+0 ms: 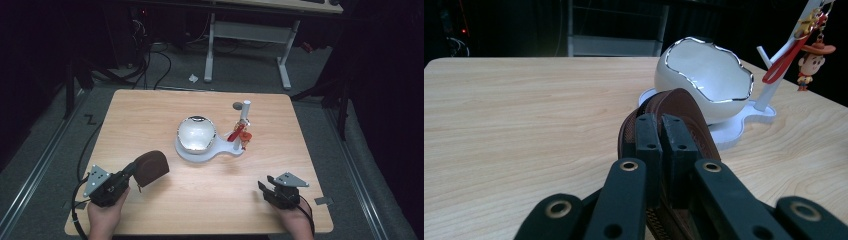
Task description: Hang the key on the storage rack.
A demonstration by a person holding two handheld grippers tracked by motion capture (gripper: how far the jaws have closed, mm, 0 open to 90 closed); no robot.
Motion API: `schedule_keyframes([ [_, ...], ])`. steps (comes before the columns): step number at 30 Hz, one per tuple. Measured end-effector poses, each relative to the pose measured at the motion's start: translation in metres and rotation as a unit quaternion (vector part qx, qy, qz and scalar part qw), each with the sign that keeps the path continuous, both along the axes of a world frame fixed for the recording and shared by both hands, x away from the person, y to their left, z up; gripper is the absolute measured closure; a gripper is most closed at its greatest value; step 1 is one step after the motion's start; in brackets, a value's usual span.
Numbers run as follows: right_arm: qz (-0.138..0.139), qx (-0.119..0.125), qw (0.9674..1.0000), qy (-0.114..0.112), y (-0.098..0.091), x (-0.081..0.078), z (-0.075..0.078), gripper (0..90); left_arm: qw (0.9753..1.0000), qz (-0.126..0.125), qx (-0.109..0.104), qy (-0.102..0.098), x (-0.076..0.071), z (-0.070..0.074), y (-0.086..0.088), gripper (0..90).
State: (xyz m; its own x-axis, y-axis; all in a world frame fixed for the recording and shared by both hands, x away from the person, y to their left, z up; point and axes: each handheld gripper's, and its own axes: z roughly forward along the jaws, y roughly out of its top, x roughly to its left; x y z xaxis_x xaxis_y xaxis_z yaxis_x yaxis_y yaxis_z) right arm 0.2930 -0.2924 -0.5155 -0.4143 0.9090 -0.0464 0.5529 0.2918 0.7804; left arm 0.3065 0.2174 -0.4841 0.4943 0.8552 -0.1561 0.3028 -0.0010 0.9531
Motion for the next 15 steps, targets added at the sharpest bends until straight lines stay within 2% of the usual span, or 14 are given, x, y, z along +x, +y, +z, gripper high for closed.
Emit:
schedule_keyframes([
  [4,0.003,0.001,1.0000,-0.003,0.000,0.000,0.001,56.7,1.0000,-0.001,0.007,0.002,0.002,0.002,-0.004,87.4],
  [15,0.005,0.010,0.9999,-0.005,-0.004,0.000,0.003,56.5,1.0000,-0.002,0.000,0.009,0.009,0.008,-0.022,87.4],
])
